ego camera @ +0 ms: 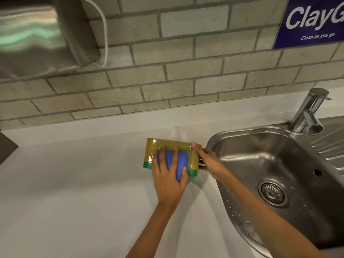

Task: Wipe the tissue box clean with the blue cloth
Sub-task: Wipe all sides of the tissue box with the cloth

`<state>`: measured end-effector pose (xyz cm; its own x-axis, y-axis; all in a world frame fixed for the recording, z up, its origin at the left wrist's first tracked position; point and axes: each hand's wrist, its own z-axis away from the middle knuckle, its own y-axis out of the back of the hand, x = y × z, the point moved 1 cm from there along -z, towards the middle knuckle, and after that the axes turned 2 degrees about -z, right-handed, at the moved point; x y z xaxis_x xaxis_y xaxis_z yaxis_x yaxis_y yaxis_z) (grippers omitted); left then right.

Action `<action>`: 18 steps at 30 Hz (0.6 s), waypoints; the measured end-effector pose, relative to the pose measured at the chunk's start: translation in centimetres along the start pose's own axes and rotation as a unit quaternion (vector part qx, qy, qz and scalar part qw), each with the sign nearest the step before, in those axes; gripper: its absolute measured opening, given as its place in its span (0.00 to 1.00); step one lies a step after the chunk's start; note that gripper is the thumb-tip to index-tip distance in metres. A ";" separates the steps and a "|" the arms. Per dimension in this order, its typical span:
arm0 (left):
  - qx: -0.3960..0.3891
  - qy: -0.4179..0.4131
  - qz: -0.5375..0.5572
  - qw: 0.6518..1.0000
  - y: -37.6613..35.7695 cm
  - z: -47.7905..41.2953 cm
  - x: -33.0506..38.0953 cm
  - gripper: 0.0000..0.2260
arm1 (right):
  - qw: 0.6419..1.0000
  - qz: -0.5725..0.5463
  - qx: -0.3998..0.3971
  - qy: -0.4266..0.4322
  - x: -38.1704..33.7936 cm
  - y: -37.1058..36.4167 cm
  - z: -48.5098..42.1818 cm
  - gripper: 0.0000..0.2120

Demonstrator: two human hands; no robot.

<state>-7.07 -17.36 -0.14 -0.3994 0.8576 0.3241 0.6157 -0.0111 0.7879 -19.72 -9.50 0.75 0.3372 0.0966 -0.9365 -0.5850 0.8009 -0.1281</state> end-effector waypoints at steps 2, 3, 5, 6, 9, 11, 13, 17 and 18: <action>0.010 0.087 0.041 0.995 0.2 -0.8 0.4 0.25 | 1.000 -0.005 0.015 0.006 0.1 -0.6 0.0 0.48; 0.010 0.107 0.052 0.993 0.2 -1.1 0.8 0.25 | 1.000 0.002 0.028 0.013 0.1 -1.0 0.1 0.51; 0.001 0.104 0.059 0.993 0.3 -1.1 1.5 0.27 | 0.998 0.025 0.051 0.030 0.2 -1.5 0.4 0.54; 0.005 0.086 0.060 0.994 0.2 -0.9 1.5 0.27 | 0.997 0.036 0.062 0.040 0.3 -1.6 0.6 0.53; 0.032 0.062 0.100 0.993 -0.6 0.0 0.7 0.28 | 0.991 0.047 0.090 0.085 0.7 -2.0 1.4 0.43; 0.036 0.123 0.182 0.975 -0.8 0.1 0.5 0.27 | 0.989 0.028 0.095 0.112 0.8 -2.5 1.9 0.37; 0.047 0.190 0.256 0.946 -0.6 -0.1 0.6 0.26 | 0.986 0.014 0.092 0.141 1.0 -3.1 2.3 0.34; 0.088 0.275 0.374 0.881 0.1 -1.0 0.1 0.22 | 0.976 0.024 0.090 0.195 1.8 -4.6 3.5 0.32; 0.083 0.288 0.401 0.866 0.4 -1.1 0.0 0.23 | 0.973 0.036 0.092 0.207 2.1 -5.0 3.8 0.31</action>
<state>-7.58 -17.90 0.72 -0.0414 0.2102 0.9768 0.9219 -0.3689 0.1184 -13.24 -11.05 0.68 -0.0476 -0.0595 -0.9971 -0.4407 0.8971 -0.0325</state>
